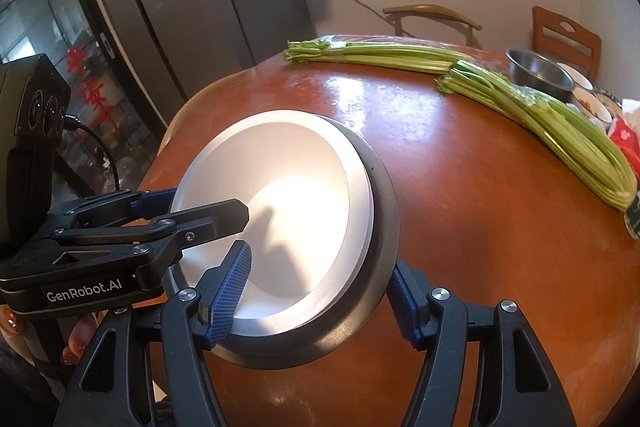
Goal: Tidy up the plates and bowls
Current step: 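Carry the bowl stack over the steel pan on the pink plate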
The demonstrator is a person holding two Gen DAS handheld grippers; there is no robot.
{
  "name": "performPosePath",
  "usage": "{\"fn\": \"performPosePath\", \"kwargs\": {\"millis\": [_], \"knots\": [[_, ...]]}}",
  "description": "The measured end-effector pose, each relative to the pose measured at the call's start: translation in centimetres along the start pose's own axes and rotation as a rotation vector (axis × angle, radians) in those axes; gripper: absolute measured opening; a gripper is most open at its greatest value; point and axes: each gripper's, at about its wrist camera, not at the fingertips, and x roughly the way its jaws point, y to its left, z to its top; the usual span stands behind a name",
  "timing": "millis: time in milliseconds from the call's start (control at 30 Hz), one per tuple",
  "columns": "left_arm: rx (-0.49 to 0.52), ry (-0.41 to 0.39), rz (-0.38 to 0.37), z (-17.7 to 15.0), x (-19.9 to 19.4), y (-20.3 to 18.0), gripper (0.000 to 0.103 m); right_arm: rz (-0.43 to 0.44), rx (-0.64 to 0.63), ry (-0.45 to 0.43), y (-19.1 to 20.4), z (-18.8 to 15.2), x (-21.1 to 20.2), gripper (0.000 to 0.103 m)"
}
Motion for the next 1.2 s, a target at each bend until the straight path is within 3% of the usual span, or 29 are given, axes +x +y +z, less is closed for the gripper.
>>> {"fn": "performPosePath", "kwargs": {"millis": [300, 1200], "knots": [[-0.021, 0.025, 0.030, 0.3, 1.7, 1.6, 0.054, 0.012, -0.008, 0.040, 0.3, 0.6, 2.6, 0.068], [-0.022, 0.049, 0.059, 0.5, 4.0, 2.9, 0.054, 0.004, -0.003, 0.084, -0.1, 0.7, 5.4, 0.068]]}}
